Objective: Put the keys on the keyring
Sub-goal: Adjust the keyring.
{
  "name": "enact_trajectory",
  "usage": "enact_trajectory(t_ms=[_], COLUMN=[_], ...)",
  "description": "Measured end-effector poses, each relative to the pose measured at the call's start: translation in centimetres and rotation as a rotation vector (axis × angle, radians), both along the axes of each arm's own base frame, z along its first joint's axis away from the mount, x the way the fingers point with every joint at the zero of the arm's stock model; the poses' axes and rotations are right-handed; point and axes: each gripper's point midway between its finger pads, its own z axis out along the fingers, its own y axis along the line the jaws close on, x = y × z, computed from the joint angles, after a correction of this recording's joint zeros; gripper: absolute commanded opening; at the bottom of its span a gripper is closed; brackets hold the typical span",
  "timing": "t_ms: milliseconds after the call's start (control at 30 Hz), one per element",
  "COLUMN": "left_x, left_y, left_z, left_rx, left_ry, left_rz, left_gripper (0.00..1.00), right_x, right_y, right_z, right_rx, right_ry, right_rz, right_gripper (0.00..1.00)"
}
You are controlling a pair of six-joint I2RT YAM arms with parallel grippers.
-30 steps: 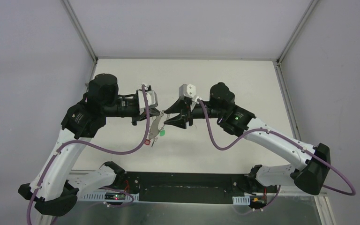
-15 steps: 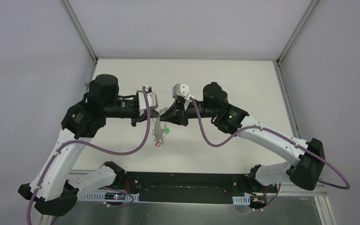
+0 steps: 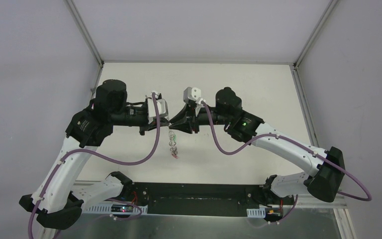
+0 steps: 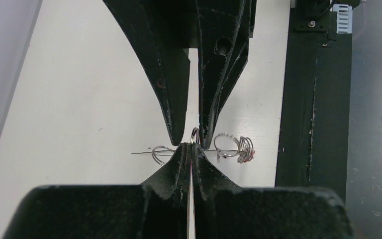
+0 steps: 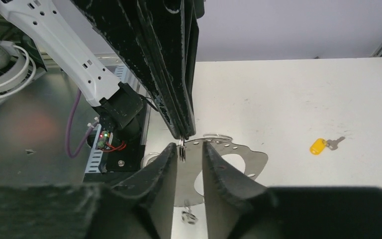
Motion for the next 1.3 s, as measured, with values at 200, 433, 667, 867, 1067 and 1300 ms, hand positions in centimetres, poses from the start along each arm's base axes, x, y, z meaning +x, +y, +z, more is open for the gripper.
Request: enact_trajectory(t_ms=[200,433,667,867,1067,1300], left_x=[0.0,-0.1,-1.3,-2.2,-2.2,-2.0], left_y=[0.0,0.0,0.1,0.0,-0.7,-1.6], left_z=[-0.4,-0.4,-0.3,0.2,2.1,2.8], left_rx=[0.006,-0.013,-0.141,-0.323,-0.451,-0.534], left_ry=[0.005,-0.008,-0.052,-0.077,-0.073,-0.054], left_rz=[0.002,0.0,0.021,0.055,0.045,0.016], left_gripper=[0.0,0.32,0.47,0.45,0.35,0.24], right_x=[-0.2,-0.2,-0.5,-1.2,-1.2,-1.3], right_y=[0.0,-0.1,-1.0,-1.9,-2.4,-3.1], right_z=[-0.1,-0.2,0.0,0.4,1.6,4.6], right_rx=[-0.003,-0.01,0.018,0.118,0.219,0.359], right_ry=[0.014,0.014,-0.004,-0.044,-0.028,-0.032], right_rz=[0.004,-0.001,-0.015,-0.006,0.014,0.06], right_gripper=[0.0,0.0,0.0,0.0,0.0,0.0])
